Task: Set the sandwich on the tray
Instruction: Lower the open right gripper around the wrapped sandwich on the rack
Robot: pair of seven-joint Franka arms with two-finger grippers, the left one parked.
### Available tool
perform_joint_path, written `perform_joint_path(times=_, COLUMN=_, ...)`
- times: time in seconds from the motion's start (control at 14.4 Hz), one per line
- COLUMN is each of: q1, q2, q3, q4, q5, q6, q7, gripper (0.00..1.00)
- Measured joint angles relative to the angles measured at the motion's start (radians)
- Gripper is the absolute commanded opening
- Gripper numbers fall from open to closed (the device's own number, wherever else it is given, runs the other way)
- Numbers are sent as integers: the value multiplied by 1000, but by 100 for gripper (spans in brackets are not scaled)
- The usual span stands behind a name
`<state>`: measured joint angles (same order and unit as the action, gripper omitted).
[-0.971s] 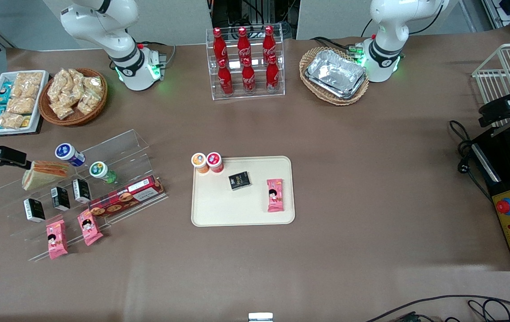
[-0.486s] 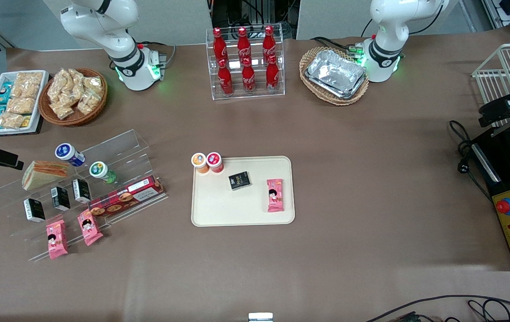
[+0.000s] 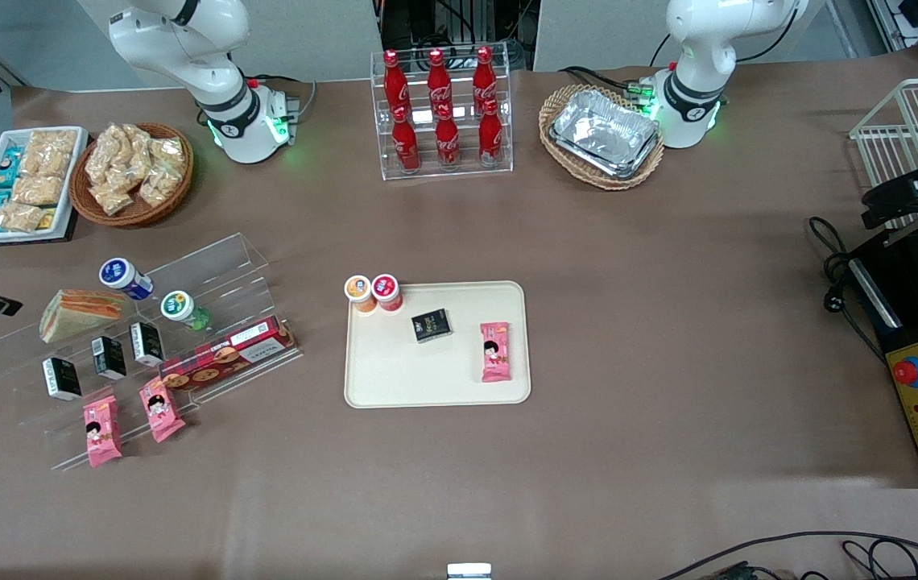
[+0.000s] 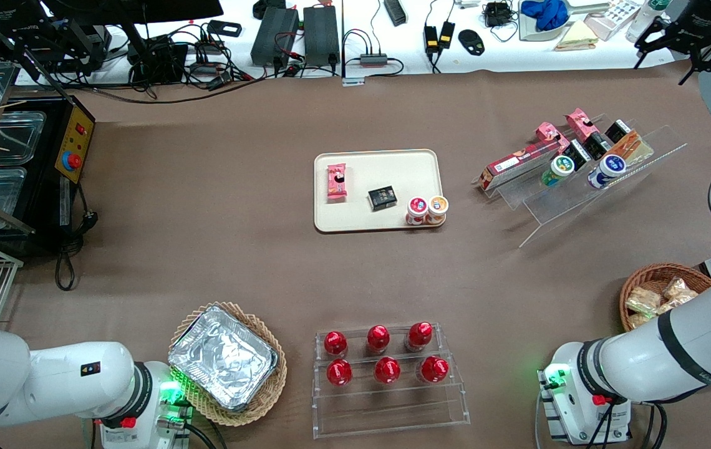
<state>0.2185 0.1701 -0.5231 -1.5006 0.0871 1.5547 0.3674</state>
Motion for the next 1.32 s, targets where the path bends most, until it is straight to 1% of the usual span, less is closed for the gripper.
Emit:
perform_joint_path(times=0.21, q1=-37, q2=0, q3=-8, q4=0, q5=0, q6=2, q7=28, gripper=100)
perform_joint_path(times=0.62, q1=-59, q2=1, q3=-11, q4=-59, q5=2, q6=7, q7=282, gripper=100)
perform_joint_path(times=0.69, q1=-65, q2=0, q3=-11, q4=-80, q5=11, q6=23, q7=320, gripper=100)
perform_joint_path(times=0.9, q1=-104, q2=-16, q3=-13, q4=-182, q5=45, q6=122, q7=362, gripper=100)
perform_joint_path(times=1.18, q1=-117, q2=-56, q3=-14, q4=-346, q5=46, q6=264, q7=362, gripper=100)
perform_joint_path(times=1.32, q1=-115, q2=-58, q3=-10, q4=-384, q5=49, q6=316, q7=363, gripper=100)
